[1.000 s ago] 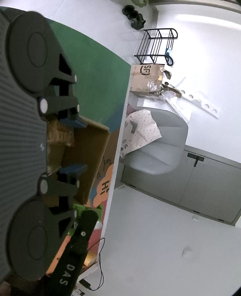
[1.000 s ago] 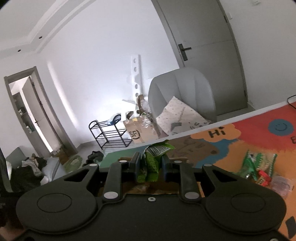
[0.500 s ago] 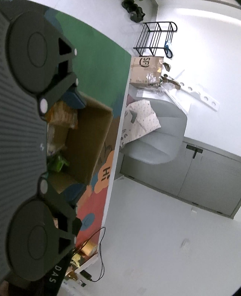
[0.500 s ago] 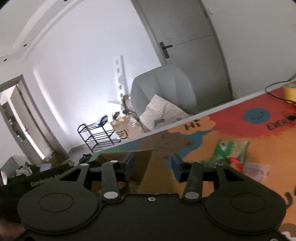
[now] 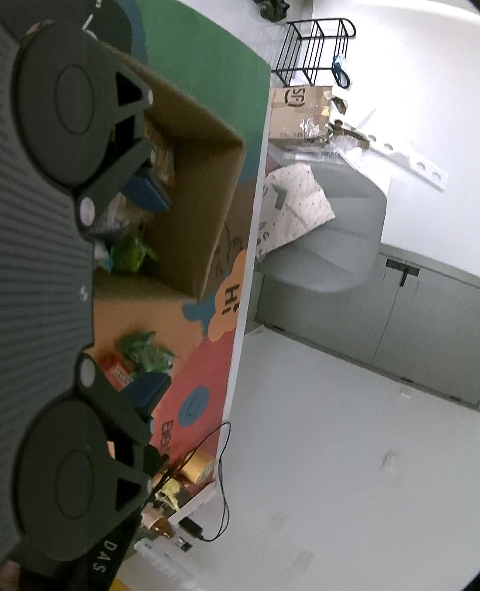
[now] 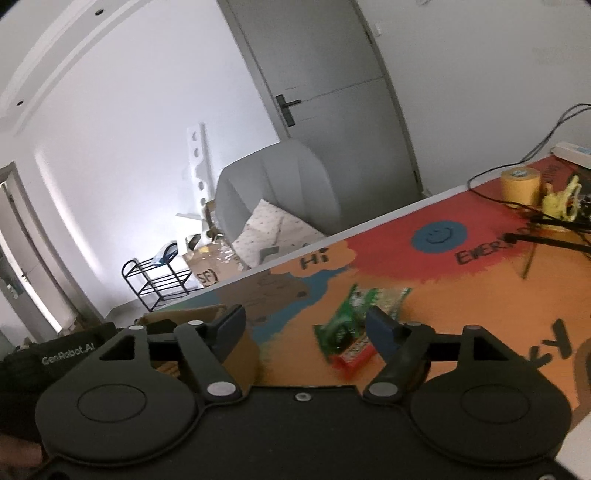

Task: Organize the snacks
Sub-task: 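Move both grippers back toward the remaining snack packets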

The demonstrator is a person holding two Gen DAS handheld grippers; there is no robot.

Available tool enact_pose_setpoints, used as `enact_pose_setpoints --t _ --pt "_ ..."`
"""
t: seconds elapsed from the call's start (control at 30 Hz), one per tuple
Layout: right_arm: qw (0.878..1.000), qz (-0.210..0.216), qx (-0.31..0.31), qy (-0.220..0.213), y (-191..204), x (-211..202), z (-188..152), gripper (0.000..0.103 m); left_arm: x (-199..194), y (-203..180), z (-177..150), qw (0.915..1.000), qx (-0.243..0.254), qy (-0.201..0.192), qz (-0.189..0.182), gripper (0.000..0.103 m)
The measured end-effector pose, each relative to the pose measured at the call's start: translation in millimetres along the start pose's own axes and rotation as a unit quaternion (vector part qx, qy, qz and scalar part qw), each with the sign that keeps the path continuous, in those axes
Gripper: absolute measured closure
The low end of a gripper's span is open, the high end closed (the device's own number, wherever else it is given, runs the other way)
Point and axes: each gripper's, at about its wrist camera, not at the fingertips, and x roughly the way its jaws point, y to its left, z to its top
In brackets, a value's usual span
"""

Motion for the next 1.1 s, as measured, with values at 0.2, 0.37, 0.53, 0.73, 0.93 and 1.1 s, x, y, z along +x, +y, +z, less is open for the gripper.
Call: enact_pose_setpoints --t 0.2,0.37,0.53,0.73,0.93,1.1 --pt "1.0 -0.012 0.013 -0.007 -23 -7 3 0.022 5 -23 -2 0.9998 0.008 0.002 -0.019 0.007" --pt "0.999 -0.021 0.029 -0.009 -43 -13 4 0.022 11 -41 -3 0.9996 0.014 0.009 -0.024 0.007" --pt "0.999 -0.029 0.045 -0.01 -63 -17 3 0.022 18 -56 -7 0.999 0.03 0.014 -0.031 0.007" --pt "0.998 -0.036 0.057 -0.007 -80 -15 2 0.022 27 -72 -11 0.9986 0.036 0.018 -0.034 0.009" --pt "0.997 -0.039 0.067 0.008 -92 -3 0 0.028 41 -84 -12 0.9979 0.046 0.028 -0.036 0.025" --pt "0.997 -0.036 0.066 0.023 -97 11 -3 0.03 58 -91 -17 0.9968 0.053 0.047 -0.039 0.04"
